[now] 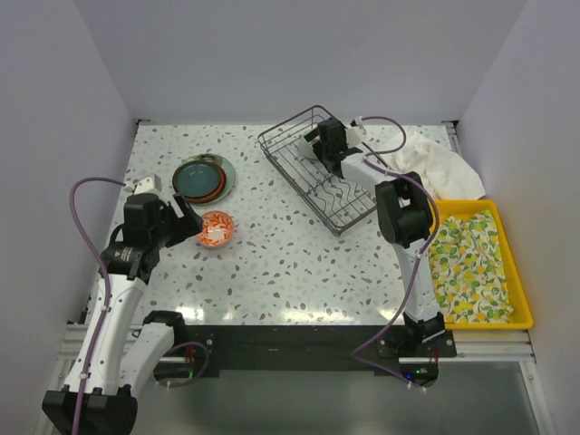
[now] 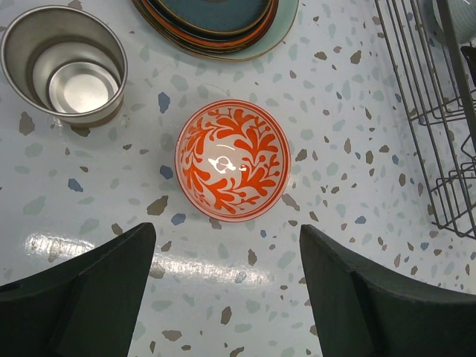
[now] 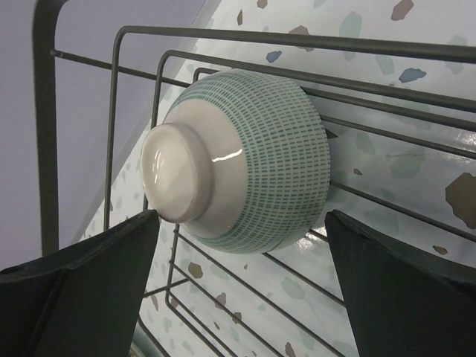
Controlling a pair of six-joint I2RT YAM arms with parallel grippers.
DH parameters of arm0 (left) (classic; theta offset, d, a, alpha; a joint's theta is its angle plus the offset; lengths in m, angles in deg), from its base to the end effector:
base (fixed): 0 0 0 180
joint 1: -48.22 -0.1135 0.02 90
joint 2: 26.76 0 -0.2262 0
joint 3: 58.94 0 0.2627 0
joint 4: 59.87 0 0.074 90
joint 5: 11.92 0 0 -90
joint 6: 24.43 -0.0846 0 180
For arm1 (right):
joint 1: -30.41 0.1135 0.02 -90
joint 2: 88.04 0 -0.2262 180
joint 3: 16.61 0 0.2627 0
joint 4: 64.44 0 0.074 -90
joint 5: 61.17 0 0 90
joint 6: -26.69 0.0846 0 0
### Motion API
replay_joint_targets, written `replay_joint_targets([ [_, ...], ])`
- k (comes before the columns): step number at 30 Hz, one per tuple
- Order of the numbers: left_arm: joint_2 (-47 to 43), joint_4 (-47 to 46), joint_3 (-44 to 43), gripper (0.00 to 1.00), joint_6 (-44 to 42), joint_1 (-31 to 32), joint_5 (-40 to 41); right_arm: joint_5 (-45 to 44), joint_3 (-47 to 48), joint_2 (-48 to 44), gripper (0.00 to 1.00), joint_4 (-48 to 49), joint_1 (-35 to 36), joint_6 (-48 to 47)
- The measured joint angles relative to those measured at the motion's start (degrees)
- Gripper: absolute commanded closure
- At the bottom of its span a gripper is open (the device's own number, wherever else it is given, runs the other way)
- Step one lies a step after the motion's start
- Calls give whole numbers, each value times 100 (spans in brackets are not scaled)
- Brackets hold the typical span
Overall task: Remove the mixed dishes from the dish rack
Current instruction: Pick up the bowl from the dish rack.
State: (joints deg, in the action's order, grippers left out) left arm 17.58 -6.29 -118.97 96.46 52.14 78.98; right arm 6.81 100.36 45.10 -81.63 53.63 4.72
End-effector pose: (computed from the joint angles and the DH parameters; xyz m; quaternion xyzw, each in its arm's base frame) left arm 0.2358 -0.0148 0.2452 -0.2128 0.8728 -0.1246 0.4212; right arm 0.5219 0.1894 0.1216 0.4131 0.7643 0.2153 0.4458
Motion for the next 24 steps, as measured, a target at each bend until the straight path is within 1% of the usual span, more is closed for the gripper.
replay_joint_targets([
  [6,13,4,0,16,-2,0,2,-20,-297,0,2,470,-2,402],
  [10,17,4,0,17,-2,0,4,-103,-636,0,2,1156,-17,791],
  [14,17,4,0,17,-2,0,26,-96,-769,0,2,1447,-44,1054],
  [18,20,2,0,17,0,0,42,-103,-802,0,4,1519,-55,1202],
  [21,37,0,0,17,0,0,42,-105,-802,0,8,1508,-59,1239],
  [24,55,-2,0,17,2,0,44,-105,-802,2,16,1484,-63,1241],
])
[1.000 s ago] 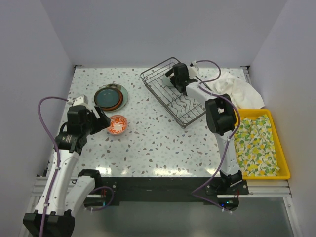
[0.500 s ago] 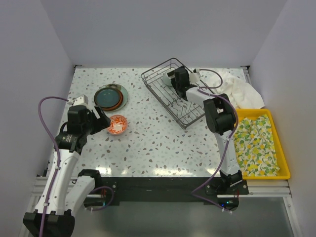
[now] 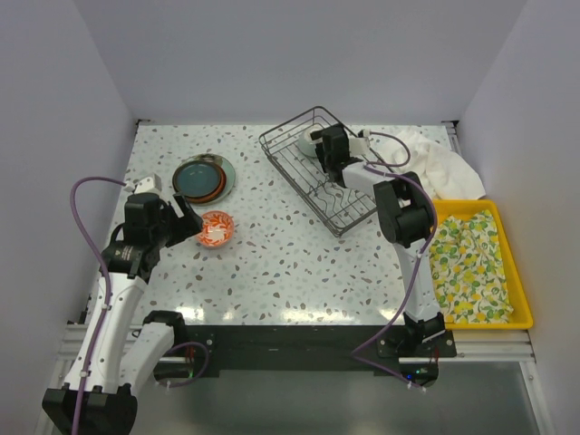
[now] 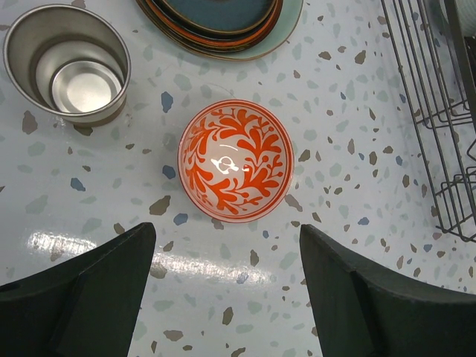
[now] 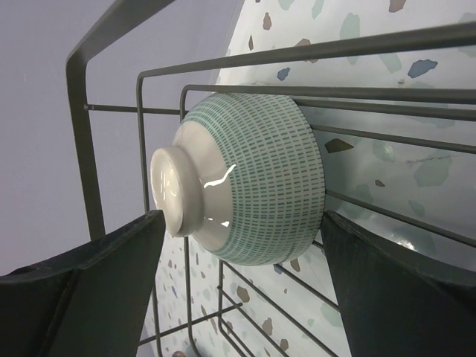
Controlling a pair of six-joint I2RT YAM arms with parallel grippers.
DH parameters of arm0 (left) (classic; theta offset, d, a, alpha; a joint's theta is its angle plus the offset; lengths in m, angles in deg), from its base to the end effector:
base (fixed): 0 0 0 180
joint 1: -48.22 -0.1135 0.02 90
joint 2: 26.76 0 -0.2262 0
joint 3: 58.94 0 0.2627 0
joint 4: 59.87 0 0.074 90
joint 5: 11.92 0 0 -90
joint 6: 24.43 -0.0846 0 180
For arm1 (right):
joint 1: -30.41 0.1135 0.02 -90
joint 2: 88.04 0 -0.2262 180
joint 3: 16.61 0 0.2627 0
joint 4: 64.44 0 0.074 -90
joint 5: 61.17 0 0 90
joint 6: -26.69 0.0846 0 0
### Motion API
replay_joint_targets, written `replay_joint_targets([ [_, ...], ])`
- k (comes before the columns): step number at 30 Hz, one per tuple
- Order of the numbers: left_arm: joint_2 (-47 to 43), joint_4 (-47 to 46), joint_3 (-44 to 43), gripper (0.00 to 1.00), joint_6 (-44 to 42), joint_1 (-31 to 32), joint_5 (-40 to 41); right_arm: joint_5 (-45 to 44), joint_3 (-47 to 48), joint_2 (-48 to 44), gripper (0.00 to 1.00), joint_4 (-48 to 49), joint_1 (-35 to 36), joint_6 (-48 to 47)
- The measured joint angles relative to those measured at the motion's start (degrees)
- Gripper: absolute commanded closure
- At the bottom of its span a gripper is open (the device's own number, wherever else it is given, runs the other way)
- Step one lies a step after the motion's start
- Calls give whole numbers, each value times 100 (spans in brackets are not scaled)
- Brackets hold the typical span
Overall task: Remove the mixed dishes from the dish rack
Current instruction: Pick up the bowl from the dish rack.
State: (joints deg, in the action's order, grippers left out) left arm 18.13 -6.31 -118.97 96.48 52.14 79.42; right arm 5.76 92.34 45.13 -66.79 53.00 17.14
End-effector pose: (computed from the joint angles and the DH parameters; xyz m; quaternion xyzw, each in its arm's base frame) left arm 0.2371 -0.0143 0.2432 -0.2150 0.8743 -0.1202 0.4183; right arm 0.5207 0.1807 0.1028 0.4952 0.6786 0.2974 0.4537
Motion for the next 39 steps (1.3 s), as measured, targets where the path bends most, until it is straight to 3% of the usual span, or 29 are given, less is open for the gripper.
replay_joint_targets([
  [9,2,-42,0,17,2,0,-2,-11,-66,22,45,66,-26,120],
  [21,2,-44,0,17,2,0,-4,92,-374,-17,67,608,-55,22],
  [27,0,-57,0,17,4,0,-7,208,-667,-190,73,748,-70,-105],
  [39,-44,-92,2,17,15,0,-52,496,-855,-402,73,748,-92,-643],
])
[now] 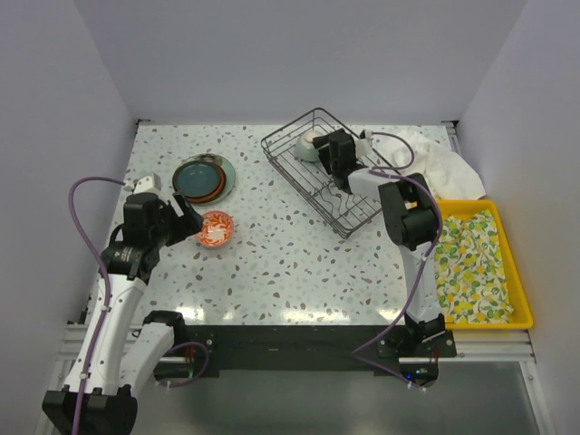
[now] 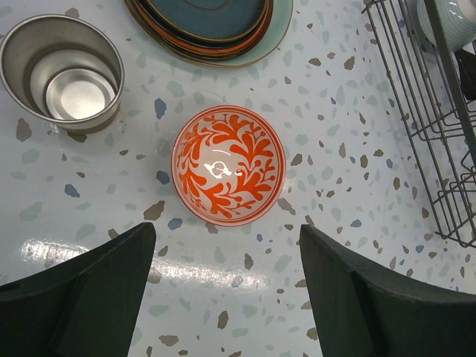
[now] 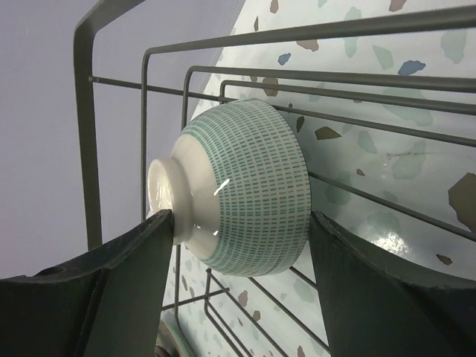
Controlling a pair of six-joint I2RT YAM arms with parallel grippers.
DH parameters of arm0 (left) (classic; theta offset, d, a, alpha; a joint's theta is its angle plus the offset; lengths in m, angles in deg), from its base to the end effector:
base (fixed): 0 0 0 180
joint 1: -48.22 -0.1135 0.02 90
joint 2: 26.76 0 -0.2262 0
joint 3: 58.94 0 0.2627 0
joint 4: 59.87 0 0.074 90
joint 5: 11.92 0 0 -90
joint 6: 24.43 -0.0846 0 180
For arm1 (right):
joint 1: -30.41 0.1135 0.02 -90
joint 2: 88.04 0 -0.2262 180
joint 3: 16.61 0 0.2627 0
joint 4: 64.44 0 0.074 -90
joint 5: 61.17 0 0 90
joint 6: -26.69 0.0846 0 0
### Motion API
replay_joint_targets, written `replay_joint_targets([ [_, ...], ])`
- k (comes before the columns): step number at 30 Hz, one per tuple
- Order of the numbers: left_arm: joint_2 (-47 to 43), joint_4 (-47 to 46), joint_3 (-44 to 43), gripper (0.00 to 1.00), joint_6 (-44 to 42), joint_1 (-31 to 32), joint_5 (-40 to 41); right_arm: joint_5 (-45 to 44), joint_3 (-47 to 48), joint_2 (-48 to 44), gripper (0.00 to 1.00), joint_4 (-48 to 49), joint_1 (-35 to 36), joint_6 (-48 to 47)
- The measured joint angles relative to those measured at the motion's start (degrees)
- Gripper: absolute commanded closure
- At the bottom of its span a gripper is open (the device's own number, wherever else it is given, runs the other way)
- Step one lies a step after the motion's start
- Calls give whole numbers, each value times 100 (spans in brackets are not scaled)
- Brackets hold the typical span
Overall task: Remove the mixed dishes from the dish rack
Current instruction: Pick up the bowl from the dish rack.
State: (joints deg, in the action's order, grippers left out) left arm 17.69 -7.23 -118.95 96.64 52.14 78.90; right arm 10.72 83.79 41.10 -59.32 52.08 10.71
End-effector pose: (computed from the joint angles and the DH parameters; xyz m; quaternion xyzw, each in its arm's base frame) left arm 0.2376 -0.0151 0.2468 -0.2132 0.8695 -0.1278 0.4269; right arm 0.5065 0.1730 0.1008 0.4419 0.7037 0.3124 0.4605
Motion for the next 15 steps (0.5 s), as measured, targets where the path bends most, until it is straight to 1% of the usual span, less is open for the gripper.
replay_joint_targets([
  [5,-31,-24,0,17,7,0,-11,44,85,-24,77,-87,0,-341],
  [13,-37,-76,0,17,44,0,-15,133,83,-205,78,-269,0,-933],
  [15,-42,-81,4,17,44,0,-15,164,74,-284,81,-317,0,-1073],
])
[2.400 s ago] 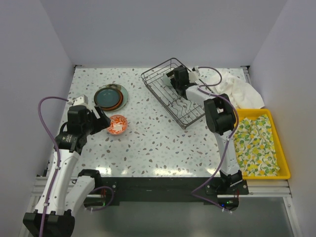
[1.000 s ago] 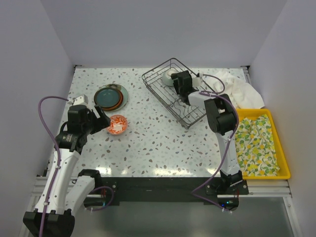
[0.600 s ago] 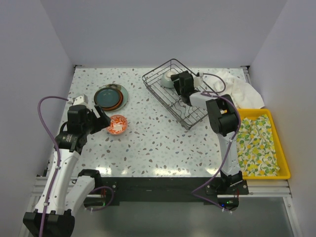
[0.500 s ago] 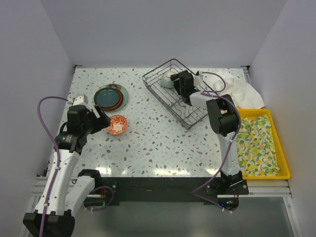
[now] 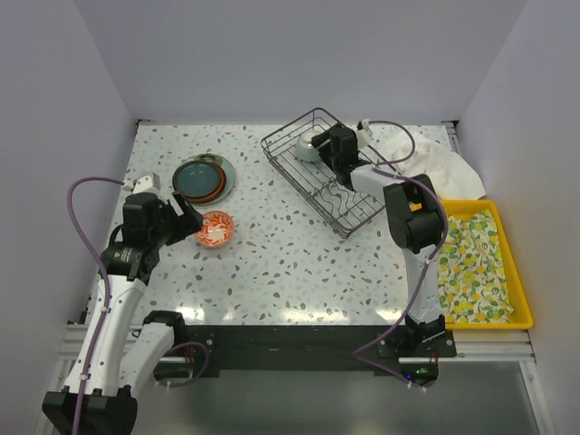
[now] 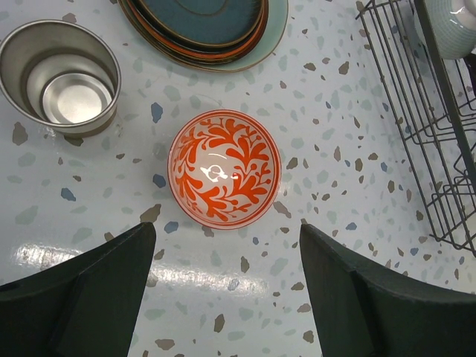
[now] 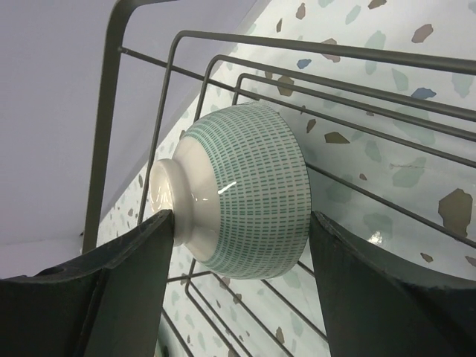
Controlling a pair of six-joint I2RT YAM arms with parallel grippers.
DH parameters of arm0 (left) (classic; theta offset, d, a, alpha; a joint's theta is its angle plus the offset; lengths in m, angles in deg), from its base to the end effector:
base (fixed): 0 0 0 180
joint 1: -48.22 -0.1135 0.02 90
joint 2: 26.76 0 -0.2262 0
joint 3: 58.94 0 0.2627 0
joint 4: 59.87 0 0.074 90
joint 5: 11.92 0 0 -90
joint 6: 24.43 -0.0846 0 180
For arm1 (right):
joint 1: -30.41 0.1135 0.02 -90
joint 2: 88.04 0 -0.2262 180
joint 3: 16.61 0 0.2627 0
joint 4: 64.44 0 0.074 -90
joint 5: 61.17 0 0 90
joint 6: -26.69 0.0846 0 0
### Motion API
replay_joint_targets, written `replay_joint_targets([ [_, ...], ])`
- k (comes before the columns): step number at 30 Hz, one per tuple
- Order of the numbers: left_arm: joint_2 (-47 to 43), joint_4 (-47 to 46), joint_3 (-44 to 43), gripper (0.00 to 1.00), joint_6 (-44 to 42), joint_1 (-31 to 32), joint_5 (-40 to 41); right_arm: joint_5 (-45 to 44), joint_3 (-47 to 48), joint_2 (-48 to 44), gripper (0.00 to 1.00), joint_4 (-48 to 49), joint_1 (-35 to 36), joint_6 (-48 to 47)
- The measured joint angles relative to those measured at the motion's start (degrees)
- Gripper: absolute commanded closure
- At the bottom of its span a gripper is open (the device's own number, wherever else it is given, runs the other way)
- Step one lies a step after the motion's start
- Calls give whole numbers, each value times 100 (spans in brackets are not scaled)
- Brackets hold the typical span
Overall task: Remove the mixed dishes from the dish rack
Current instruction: Pick up the bowl from the dish rack.
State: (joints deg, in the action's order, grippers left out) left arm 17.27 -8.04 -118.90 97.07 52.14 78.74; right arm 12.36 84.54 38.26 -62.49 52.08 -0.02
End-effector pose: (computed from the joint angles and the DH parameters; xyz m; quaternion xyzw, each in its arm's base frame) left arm 0.2380 -0.0153 0.2498 -0.2148 0.8643 -0.1335 0.4348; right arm 0.5054 0.1750 0.1230 0.3672 0.7443 0.2797 0.4826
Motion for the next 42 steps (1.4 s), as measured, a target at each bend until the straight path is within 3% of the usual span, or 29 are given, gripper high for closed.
replay_joint_targets([
  [16,-61,-127,63,17,72,0,-168,750,-472,-894,86,-52,-59,-835],
  [30,238,-573,168,17,114,0,-461,1246,-949,-2286,94,-560,-103,-2697],
  [42,610,-1043,361,16,238,0,-697,1471,-977,-2601,94,-1449,-107,-4356],
])
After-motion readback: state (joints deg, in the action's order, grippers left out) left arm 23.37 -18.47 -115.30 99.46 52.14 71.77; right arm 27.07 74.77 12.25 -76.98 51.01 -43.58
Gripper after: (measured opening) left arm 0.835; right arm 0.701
